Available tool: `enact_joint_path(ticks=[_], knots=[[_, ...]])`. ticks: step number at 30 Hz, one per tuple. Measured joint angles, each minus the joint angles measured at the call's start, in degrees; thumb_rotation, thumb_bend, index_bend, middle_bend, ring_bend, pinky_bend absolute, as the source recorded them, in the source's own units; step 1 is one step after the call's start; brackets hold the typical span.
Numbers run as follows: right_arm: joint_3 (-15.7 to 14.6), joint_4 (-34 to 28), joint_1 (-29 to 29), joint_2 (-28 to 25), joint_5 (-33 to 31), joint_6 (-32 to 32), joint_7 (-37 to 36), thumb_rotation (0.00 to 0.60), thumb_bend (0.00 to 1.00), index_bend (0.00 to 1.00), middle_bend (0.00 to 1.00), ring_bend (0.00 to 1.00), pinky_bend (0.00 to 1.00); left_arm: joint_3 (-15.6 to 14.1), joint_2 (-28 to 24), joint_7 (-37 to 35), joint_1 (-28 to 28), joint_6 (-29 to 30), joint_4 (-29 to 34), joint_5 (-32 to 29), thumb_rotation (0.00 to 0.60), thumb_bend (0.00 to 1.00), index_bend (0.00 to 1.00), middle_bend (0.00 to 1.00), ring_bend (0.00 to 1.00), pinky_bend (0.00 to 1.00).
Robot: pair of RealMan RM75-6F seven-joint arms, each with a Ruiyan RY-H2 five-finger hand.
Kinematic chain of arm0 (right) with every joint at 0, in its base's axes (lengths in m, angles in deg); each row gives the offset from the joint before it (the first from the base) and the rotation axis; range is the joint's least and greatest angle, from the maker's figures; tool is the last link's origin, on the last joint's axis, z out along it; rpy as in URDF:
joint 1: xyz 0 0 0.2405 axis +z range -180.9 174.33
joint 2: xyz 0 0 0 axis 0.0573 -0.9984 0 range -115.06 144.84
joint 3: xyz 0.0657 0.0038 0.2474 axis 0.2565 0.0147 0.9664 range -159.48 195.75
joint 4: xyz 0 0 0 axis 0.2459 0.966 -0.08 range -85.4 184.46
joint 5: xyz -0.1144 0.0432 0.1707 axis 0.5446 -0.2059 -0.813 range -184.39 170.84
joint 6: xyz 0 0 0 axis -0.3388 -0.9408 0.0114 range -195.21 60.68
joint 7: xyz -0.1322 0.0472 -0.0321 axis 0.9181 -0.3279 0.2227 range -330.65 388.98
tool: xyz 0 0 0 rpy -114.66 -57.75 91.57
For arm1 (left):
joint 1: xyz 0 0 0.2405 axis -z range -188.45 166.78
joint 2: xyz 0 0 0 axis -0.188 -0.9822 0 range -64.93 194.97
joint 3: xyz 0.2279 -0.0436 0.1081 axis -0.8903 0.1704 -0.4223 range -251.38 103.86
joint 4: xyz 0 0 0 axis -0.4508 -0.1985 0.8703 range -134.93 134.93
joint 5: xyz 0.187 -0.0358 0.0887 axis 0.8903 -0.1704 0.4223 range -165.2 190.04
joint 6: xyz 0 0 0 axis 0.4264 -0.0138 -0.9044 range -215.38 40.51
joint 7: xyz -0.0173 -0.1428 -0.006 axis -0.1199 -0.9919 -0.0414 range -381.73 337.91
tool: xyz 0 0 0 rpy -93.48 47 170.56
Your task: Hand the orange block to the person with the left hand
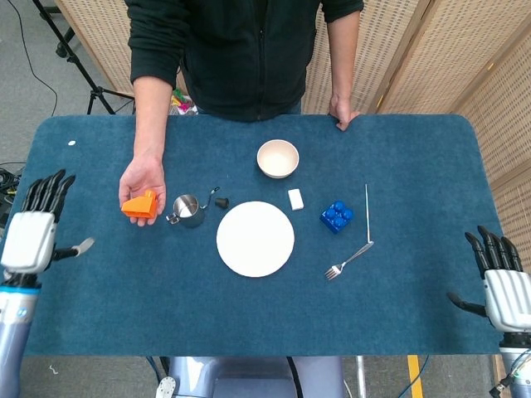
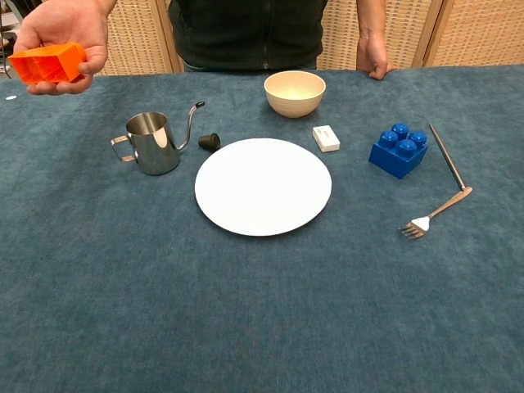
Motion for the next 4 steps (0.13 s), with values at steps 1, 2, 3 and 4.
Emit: enact_joint_path(ticks=[1,2,3,4], knots=[[0.00,0.05,-0.04,0.12,0.32,-0.35,-0.12,0.600,0.00,0.00,0.00,0.00,0.00,-1.08,-0.15,-0.61,-1.20,0.70,-0.15,0.37,0.600,0.00,0.00,0.00,0.00,0.00],[0.00,0.15,-0.09,0.25,0.60,-0.70,-0.22,0.600,0.00,0.00,0.00,0.00,0.00,-2.46,-0.29,-1.37,-2.70,1.69,-0.45,0.90,0.600,0.00,0.00,0.00,0.00,0.00],[0.01,0.31,-0.16,0.41,0.88,-1.11,-0.30,0.600,0.00,0.00,0.00,0.00,0.00,-3.37,-0.35,-1.87,-3.70,2.36,-0.72,1.24,0.600,0.00,0.00,0.00,0.00,0.00],[0.02,0.43,-0.22,0.51,1.05,-1.38,-0.34,0.600,0.00,0.00,0.00,0.00,0.00,-4.14,-0.41,-2.37,-4.58,2.83,-0.94,1.45,0.600,0.00,0.00,0.00,0.00,0.00]])
